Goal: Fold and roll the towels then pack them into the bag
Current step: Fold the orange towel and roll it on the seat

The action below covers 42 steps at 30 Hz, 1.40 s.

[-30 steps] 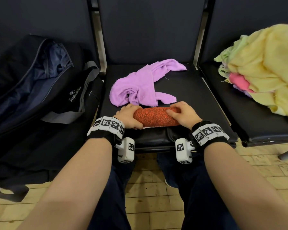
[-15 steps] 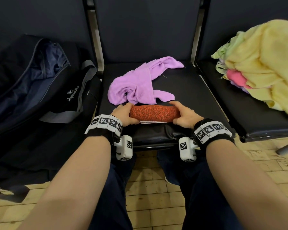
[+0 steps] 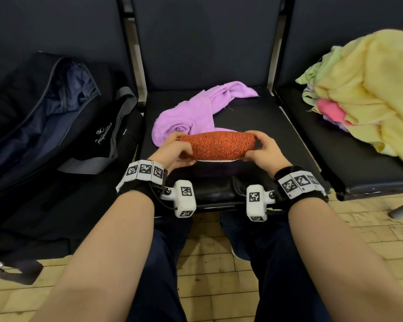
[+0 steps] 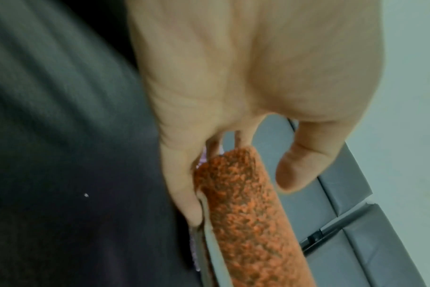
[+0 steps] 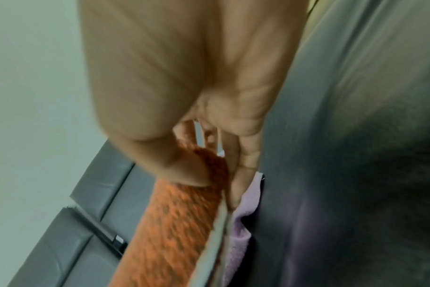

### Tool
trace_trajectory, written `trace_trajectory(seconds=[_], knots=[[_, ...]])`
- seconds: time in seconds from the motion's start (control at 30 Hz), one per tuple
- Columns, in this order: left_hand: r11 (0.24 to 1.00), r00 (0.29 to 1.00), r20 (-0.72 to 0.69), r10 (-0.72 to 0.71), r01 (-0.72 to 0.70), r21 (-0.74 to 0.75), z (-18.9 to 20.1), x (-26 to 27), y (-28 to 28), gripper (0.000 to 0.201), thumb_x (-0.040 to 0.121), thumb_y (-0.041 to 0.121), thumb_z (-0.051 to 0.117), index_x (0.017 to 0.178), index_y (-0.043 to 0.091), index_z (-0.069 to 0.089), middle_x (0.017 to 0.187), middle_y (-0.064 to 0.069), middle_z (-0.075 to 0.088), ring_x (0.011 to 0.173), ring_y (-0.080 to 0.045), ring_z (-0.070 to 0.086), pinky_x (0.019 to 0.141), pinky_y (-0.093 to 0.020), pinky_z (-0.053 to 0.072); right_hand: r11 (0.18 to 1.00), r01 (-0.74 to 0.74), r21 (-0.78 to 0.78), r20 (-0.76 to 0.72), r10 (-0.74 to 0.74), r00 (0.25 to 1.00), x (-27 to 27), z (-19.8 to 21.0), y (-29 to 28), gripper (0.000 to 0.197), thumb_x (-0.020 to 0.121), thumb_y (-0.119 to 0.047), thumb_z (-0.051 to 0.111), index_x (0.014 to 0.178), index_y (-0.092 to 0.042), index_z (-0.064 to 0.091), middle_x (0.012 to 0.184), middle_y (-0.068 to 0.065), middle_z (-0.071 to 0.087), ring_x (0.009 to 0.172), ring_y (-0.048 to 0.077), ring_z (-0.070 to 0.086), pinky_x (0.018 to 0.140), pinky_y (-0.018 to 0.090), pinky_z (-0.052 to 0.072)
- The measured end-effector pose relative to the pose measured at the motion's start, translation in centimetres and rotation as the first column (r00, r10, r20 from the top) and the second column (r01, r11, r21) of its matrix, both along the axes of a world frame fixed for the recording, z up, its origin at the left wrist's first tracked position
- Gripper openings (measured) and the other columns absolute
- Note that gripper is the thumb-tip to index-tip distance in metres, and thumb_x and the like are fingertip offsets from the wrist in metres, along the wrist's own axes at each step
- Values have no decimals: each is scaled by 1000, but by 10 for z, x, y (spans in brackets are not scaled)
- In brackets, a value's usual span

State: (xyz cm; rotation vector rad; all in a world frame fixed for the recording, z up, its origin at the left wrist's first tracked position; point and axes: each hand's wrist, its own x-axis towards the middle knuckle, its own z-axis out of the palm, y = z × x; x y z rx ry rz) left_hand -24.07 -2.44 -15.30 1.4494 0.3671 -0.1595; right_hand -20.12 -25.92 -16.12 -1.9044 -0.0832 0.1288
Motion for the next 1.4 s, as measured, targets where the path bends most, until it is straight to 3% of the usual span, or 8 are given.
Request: trace_trajectory(seconds=[0.17,0.4,0.63,0.77,0.93,1.07,1.3,1.4], knots=[[994,994,46,100,-98,-44,-2,2,1,12,91,24,63,91,23,51,108,-2,55,98,-19,58,68,-34,57,938,38,344,-201,35,979,-6,11,6,8,91,-11,60,86,-17,59,90,3,57,81,19,60,68,35,57],[978,971,115,207,-201,-60,16,-1,6,23,84,12,71,78,22,51,116,-9,56,102,-27,59,76,-44,55,927,20,374,-138,35,990,-1,26,10,30,83,-9,72,108,-22,60,109,10,63,94,21,66,68,34,58],[944,923,198,331,-322,-77,79,-32,23,51,81,5,72,127,1,51,117,-15,62,98,-26,64,78,-38,55,918,-28,395,3,29,1000,-24,75,35,17,78,-11,78,93,-14,71,106,16,70,104,30,66,93,50,52],[955,929,222,296,-283,-90,110,-68,43,31,89,-1,59,120,-3,56,91,-9,64,73,-15,64,64,-26,55,919,-124,374,68,107,992,-46,104,60,17,80,-13,76,96,-9,71,102,13,71,97,26,68,93,47,53],[965,939,221,262,-254,-63,131,-101,80,36,92,2,54,128,0,52,98,-9,63,82,-19,62,73,-32,53,921,-204,333,124,171,977,-67,127,96,23,83,-14,74,103,-4,70,105,17,71,100,29,68,94,47,53],[956,926,238,293,-277,-99,143,-111,113,25,95,7,52,120,6,54,86,-4,65,72,-14,64,59,-24,55,908,-226,353,92,207,974,-72,148,131,12,81,-9,74,92,-4,70,99,19,70,94,31,68,89,48,55],[893,875,175,451,-438,-105,161,-105,194,42,93,21,59,128,0,50,118,-16,60,93,-30,62,62,-44,56,910,-280,306,-92,321,943,-52,182,222,12,81,-6,71,91,-9,64,91,11,64,79,21,63,58,32,56],[872,857,159,490,-479,-106,167,-90,236,48,91,21,63,130,-3,49,122,-19,59,106,-34,60,77,-49,56,920,-285,270,-161,335,928,-32,192,268,21,82,-8,66,102,-9,58,94,11,57,78,25,58,57,34,56]])
